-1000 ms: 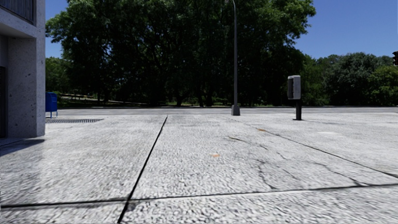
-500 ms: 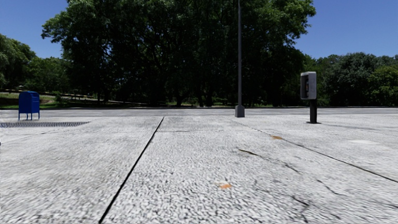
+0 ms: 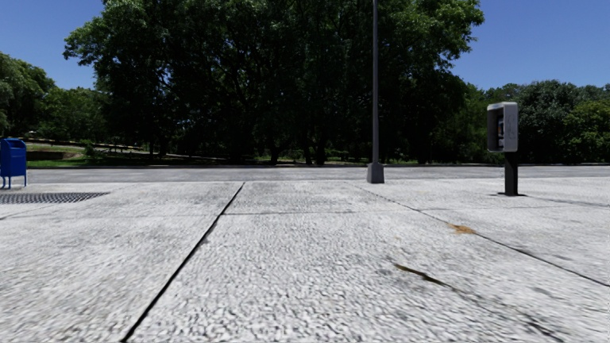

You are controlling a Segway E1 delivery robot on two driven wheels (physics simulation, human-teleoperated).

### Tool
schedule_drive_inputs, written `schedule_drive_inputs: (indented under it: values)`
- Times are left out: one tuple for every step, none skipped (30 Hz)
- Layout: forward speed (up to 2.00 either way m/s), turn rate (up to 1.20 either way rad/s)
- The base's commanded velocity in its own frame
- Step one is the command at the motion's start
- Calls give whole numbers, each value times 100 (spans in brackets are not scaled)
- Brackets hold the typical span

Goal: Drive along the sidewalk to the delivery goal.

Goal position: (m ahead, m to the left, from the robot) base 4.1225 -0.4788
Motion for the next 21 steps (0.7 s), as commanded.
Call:
schedule_drive_inputs:
  values:
    - [200,10]
    - [200,30]
    - [200,44]
    - [200,50]
    - [200,50]
    - [200,48]
    - [200,0]
    - [200,0]
    - [200,0]
    - [200,0]
    - [200,0]
    - [200,0]
    - [200,0]
    - [200,0]
    - [200,0]
    - [200,0]
    - [200,0]
    - [200,0]
    - [200,0]
    - [200,0]
    - [200,0]
